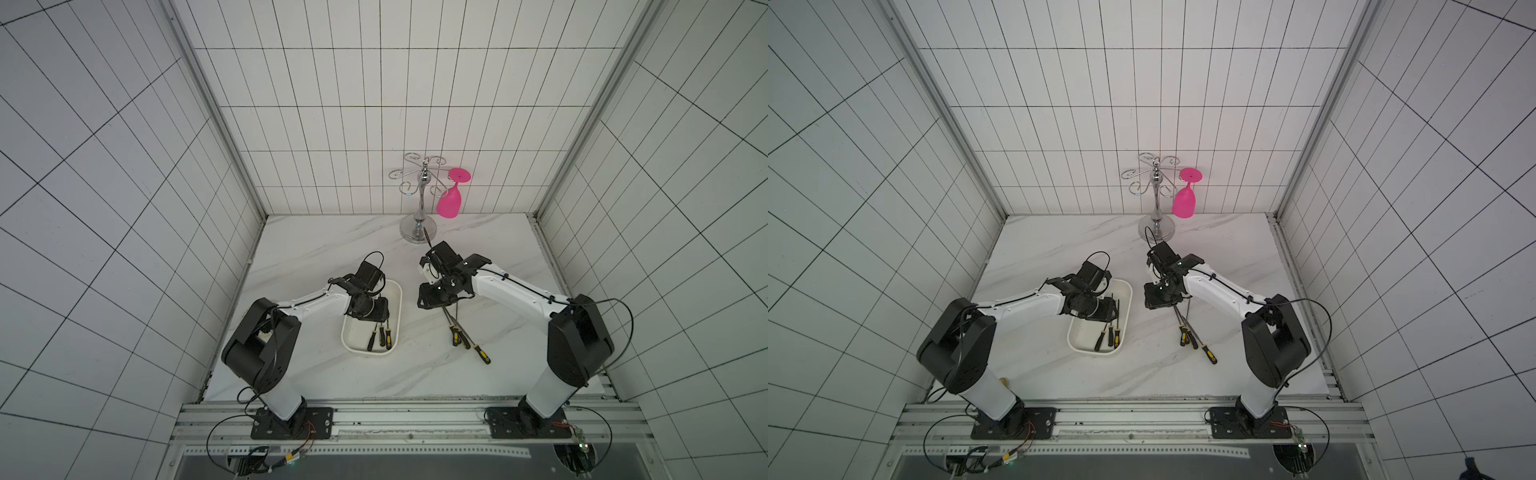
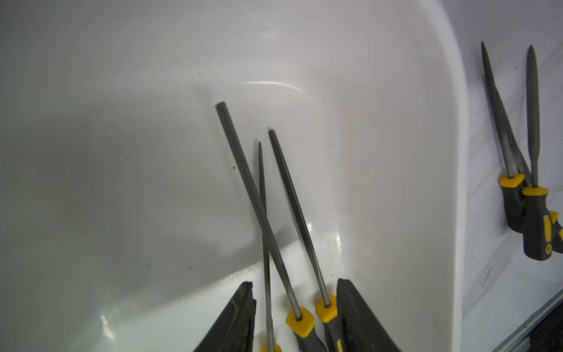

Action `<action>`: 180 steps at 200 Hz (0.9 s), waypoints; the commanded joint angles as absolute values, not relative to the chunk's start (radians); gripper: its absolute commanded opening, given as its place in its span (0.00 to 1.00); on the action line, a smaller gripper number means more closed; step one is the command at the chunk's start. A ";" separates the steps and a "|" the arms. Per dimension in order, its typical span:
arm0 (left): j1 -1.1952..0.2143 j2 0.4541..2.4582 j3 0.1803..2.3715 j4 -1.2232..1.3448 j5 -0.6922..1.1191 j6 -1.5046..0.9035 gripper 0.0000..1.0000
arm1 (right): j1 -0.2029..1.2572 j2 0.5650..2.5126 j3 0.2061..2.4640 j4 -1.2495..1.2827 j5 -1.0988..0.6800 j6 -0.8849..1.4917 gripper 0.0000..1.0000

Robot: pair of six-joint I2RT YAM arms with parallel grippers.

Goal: Put the file tool into the storage box
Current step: Place the file tool in the storage box, then pick up the file tool from the center of the board.

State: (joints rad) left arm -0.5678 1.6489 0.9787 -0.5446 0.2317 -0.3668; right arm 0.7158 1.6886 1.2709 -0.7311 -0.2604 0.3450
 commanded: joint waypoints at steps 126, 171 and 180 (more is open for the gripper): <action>-0.570 1.631 1.009 -0.472 0.215 -0.393 0.50 | 0.691 1.675 1.053 -0.868 -0.002 0.431 0.39; -0.569 1.639 1.013 -0.470 0.218 -0.392 0.50 | 0.693 1.718 1.030 -0.833 -0.056 0.435 0.35; -0.569 1.638 1.012 -0.470 0.216 -0.391 0.50 | 0.693 1.724 1.028 -0.829 -0.060 0.436 0.32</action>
State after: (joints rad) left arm -0.5678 1.6375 0.9913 -0.4900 0.2203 -0.3889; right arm 0.6994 1.6989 1.0634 -0.8375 -0.0299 0.4229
